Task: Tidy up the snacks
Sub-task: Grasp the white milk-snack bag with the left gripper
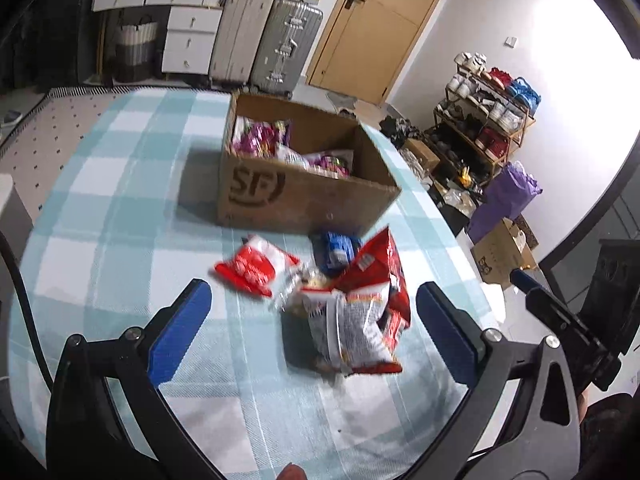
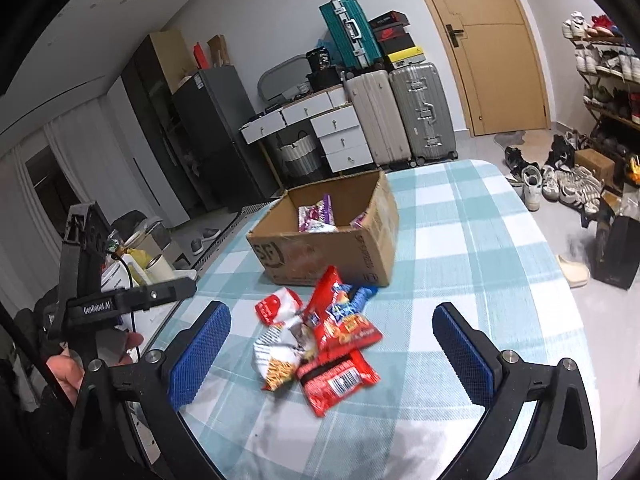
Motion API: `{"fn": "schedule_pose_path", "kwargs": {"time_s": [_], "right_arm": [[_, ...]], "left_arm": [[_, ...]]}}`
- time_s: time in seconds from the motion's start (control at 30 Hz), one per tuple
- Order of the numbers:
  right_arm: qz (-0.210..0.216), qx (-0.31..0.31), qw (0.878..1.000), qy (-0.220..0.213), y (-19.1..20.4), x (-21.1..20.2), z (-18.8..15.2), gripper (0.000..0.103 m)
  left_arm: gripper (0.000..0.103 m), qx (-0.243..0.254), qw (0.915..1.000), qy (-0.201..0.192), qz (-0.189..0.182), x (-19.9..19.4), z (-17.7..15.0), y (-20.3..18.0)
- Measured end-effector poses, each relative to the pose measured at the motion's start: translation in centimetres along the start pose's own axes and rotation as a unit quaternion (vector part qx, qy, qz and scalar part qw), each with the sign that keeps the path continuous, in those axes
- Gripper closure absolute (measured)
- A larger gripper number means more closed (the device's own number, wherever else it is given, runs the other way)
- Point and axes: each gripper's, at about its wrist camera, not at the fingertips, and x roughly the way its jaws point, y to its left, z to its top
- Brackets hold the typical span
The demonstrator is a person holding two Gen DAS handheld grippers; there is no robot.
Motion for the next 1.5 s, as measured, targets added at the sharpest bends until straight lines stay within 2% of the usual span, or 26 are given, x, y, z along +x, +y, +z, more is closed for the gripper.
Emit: {"fn": "schedule_pose_path", "kwargs": {"time_s": [0.37, 0.73, 0.8, 0.9, 0.97, 1.0, 1.3, 1.5], "right_arm": [[-0.012, 0.013, 1.000, 0.014, -1.1, 0.4, -2.7, 0.000], [-0.018, 0.031, 0.999, 0.024, -2.2, 0.8, -4.4, 0.000], [-0.017, 0.035, 0.999, 0.026, -2.4, 0.9, -4.5, 0.000], [-0.018, 0.037, 0.999, 0.027, -2.6, 1.1, -4.6, 0.000], [-0.018, 0.039, 0.999, 0.029, -2.8, 1.3, -4.7, 0.000], [-0.018, 0.041, 0.999, 0.030, -2.8, 1.4, -4.7, 0.000], [-0.012, 0.044, 0.998, 0.037, -2.6, 1.8, -5.0, 0.000], [-0.011, 0.046, 0.998, 0.041, -2.8, 2.0, -5.2, 0.000]], "left_arm": [[0.001, -0.002, 0.9960, 0.083, -0.034, 7.3, -3.2, -0.9], [0.003, -0.024, 0.9905, 0.119, -0.064, 13.9, -3.4, -0.5], [0.015, -0.033, 0.9894, 0.123, -0.070, 14.9, -3.3, -0.2], [0.046, -0.040, 0.9857, 0.133, -0.095, 16.4, -3.3, 0.1], [0.058, -0.031, 0.9855, 0.135, -0.098, 17.0, -3.2, -0.1], [0.061, -0.028, 0.9856, 0.130, -0.104, 17.3, -3.2, -0.2], [0.064, -0.021, 0.9876, 0.115, -0.105, 19.5, -2.6, -1.4], [0.064, -0.024, 0.9880, 0.110, -0.106, 18.9, -2.6, -2.1]]}}
